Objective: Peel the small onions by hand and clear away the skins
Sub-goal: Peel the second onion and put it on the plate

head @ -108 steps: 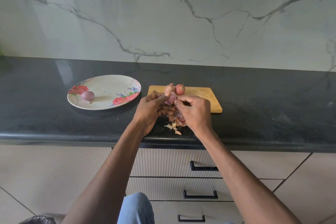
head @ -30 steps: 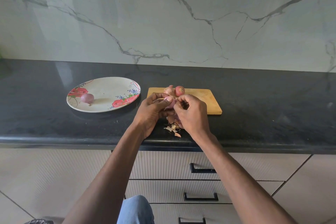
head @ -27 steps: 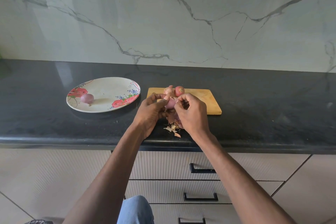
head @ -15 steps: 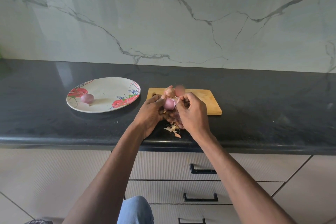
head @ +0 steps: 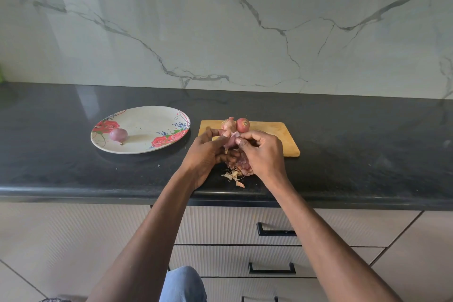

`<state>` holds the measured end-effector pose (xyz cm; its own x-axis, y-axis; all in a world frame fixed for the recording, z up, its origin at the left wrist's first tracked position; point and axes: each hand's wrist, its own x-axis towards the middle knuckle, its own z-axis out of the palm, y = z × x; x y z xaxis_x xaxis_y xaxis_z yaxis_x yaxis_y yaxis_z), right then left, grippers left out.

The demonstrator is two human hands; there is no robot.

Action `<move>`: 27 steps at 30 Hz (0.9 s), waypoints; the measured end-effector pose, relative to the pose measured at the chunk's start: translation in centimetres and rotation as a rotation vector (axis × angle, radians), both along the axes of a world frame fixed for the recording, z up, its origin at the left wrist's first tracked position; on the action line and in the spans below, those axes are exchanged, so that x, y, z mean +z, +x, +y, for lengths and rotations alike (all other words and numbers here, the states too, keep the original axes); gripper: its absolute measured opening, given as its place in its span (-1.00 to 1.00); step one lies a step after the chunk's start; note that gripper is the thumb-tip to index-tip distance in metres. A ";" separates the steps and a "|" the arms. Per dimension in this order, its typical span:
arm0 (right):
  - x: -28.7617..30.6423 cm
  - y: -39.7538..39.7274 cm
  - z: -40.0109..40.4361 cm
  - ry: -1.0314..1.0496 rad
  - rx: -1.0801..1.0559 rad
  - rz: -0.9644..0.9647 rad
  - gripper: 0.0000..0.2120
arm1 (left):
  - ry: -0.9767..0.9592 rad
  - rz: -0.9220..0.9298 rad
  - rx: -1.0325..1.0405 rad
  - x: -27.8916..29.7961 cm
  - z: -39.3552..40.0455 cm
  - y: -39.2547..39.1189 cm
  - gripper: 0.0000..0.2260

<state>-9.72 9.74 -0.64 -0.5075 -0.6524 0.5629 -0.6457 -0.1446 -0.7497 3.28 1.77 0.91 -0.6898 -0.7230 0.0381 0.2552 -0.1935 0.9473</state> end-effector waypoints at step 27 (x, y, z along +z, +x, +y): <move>-0.7 0.9 -0.5 -0.110 -0.139 0.356 -0.89 | -0.058 -0.008 0.017 -0.7 -0.3 0.0 -0.78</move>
